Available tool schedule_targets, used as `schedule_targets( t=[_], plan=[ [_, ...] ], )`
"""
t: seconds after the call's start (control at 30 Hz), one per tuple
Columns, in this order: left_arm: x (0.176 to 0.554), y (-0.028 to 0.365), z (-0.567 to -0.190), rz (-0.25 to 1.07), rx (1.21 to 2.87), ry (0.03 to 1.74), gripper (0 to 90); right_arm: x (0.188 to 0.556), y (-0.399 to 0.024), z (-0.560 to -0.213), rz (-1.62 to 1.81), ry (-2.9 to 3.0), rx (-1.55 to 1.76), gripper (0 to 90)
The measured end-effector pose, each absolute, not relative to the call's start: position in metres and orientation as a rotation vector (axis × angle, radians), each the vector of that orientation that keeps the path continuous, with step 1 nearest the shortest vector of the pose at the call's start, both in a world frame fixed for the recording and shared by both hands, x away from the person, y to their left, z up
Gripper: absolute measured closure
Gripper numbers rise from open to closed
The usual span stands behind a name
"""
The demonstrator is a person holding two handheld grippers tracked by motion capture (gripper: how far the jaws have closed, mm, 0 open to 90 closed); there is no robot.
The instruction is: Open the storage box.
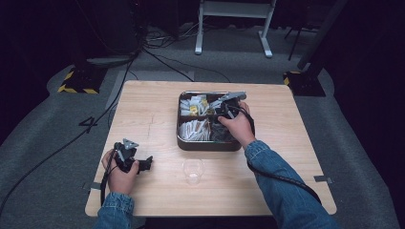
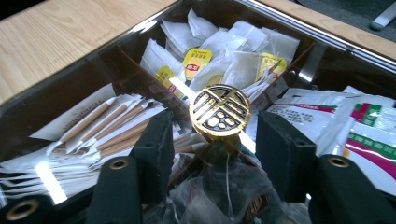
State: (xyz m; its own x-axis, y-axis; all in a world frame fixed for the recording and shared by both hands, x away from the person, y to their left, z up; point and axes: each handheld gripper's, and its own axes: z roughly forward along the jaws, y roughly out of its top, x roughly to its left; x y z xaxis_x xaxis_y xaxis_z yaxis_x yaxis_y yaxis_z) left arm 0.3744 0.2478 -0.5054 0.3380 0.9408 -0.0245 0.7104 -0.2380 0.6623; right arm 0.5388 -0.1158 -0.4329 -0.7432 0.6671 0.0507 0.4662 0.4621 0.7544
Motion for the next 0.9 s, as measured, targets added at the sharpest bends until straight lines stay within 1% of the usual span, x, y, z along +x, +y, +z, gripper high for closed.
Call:
schedule_targets(
  t=[0.13,0.17,0.23,0.67,0.9],
  plan=[
    [0.3744,0.2478,-0.5054,0.517,2.029,1.44,0.2,0.541,-0.1108,-0.436,1.125,2.451,0.973,51.4],
    [0.3744,0.2478,-0.5054,0.517,2.028,1.441,0.3,0.5428,-0.1091,-0.4378,1.112,2.45,0.976,54.3],
    [0.3744,0.2478,-0.5054,0.517,2.028,1.44,0.2,0.5443,-0.1084,-0.4395,1.113,2.444,0.979,56.7],
    [0.3747,0.248,-0.5053,0.513,2.031,1.437,0.2,0.5449,-0.1066,-0.4407,1.135,2.415,0.993,58.3],
    [0.3749,0.2482,-0.5054,0.512,2.032,1.434,0.2,0.5443,-0.1068,-0.434,1.13,2.41,0.97,58.4]
  ],
)
